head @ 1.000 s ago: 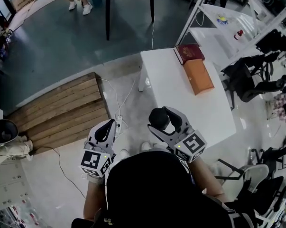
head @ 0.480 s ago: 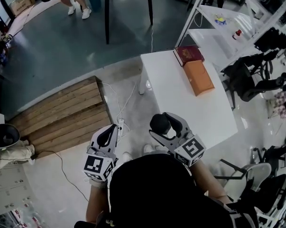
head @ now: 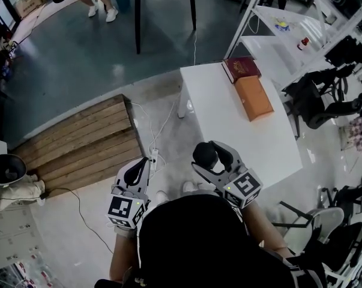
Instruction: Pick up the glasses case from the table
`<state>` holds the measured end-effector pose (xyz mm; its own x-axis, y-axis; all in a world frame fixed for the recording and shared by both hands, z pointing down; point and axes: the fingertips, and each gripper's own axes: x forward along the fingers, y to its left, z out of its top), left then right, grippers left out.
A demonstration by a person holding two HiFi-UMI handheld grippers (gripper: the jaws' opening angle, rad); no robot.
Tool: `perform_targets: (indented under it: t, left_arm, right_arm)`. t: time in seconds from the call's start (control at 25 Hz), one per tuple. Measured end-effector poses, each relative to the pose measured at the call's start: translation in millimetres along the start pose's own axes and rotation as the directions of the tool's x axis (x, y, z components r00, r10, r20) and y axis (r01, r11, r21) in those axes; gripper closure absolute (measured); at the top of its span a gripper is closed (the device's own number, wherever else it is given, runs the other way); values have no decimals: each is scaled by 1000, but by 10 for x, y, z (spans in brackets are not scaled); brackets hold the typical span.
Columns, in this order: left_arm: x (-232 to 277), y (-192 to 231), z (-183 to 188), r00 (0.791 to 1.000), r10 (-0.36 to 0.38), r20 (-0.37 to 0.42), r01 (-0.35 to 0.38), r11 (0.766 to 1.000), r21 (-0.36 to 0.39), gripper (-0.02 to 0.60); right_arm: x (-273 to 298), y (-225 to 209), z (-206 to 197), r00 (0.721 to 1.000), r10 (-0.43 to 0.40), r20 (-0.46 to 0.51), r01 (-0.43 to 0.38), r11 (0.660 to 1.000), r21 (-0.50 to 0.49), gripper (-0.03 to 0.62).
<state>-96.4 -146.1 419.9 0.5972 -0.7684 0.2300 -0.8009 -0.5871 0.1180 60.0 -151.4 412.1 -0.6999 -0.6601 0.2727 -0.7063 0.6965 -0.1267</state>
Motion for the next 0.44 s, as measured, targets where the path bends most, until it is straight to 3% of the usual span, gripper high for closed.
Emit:
perform_targets:
  t: [0.44]
  left_arm:
    - [-7,-4,-31,1000,7,-7,-7,1000,0,563]
  right_arm:
    - [42,-24,63,1000,-2,12,2,1000,3,230]
